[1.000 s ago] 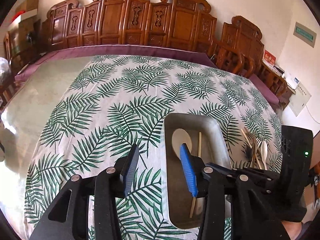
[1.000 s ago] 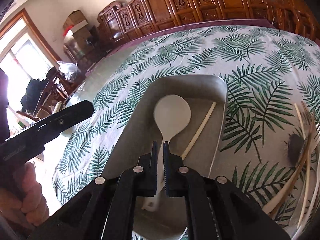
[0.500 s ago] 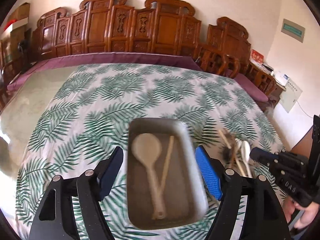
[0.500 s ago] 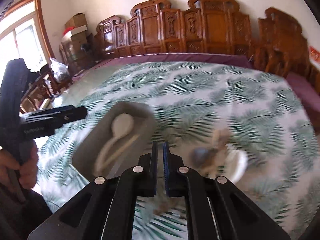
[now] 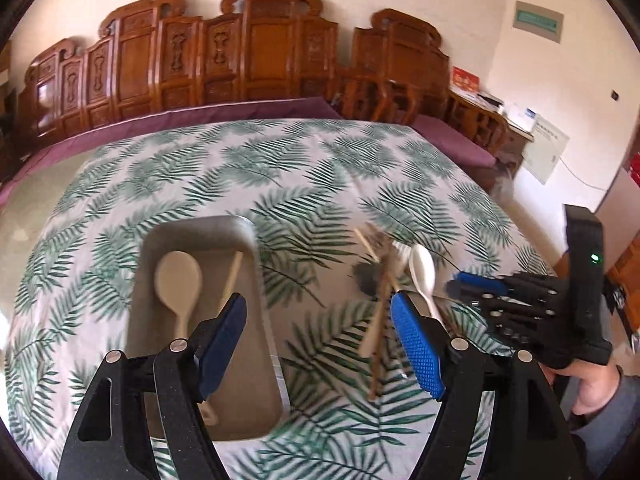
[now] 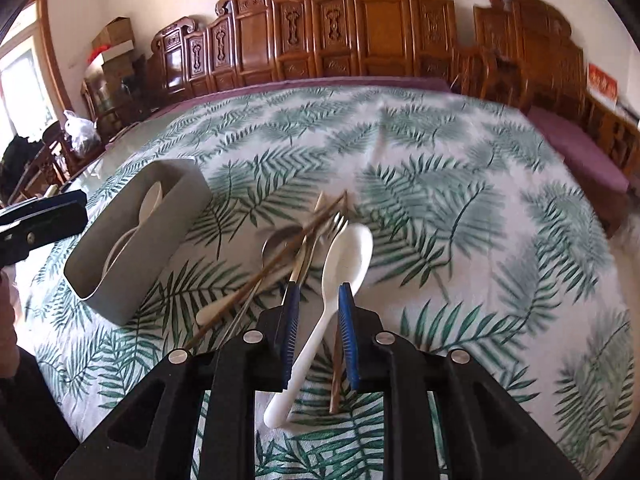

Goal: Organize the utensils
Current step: 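Move both tools back to the utensil pile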

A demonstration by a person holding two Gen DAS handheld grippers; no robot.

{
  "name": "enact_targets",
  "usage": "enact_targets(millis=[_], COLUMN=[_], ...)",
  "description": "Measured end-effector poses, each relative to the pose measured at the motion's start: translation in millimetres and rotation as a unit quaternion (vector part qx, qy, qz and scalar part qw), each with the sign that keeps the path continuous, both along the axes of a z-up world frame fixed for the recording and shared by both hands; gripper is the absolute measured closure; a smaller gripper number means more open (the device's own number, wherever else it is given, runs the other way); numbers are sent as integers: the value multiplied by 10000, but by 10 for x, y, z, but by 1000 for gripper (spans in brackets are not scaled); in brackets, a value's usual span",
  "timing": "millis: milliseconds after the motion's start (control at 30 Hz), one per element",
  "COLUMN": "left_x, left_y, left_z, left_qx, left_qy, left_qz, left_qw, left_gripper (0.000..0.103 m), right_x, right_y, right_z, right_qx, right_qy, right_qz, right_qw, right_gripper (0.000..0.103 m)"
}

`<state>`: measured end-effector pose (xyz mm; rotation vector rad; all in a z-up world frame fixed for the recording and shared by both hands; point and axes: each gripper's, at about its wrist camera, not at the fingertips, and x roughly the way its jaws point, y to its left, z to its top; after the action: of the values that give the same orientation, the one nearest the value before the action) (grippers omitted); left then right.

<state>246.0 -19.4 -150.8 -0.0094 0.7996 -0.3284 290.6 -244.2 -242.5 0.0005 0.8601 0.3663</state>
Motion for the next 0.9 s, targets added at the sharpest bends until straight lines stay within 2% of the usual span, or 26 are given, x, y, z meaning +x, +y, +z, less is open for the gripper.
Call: enact_targets(millis=[67, 167, 233, 333, 467, 567, 667, 800, 900], left_x=[-20, -31, -24, -5, 20, 38, 57, 80, 76], left_y=[-96, -195, -274, -370, -447, -500, -519, -570, -609], left_z=[-46, -138, -220, -351, -523, -636, -717, -815, -864], left_qx=[23, -9, 19, 83, 133, 204, 183, 274, 373], left_qy=[31, 162, 260, 405, 620, 749, 835, 948, 989], left_qz=[-100, -253, -359, -459, -518, -567, -553, -616, -654], left_qw=[9999, 9995, 9990, 9981, 9966, 9954, 9948, 9932, 9922], left_gripper=[32, 39, 40, 51, 55, 66, 68, 78, 78], right_x=[-1, 21, 59, 91, 116, 124, 145, 161, 164], right_y=[39, 32, 45, 23, -18, -50, -73, -76, -66], right_z=[-32, -55, -65, -105, -171, -224, -251, -237, -236], right_qx=[-24, 10, 4, -48, -101, -147, -155, -155, -146], right_qy=[17, 66, 96, 141, 200, 261, 288, 260, 272], right_qz=[71, 79, 68, 66, 76, 60, 73, 113, 144], right_qw=[10000, 9999, 9999, 9999, 9997, 9995, 9994, 9995, 9994], right_gripper=[81, 81, 81, 81, 81, 81, 81, 81, 81])
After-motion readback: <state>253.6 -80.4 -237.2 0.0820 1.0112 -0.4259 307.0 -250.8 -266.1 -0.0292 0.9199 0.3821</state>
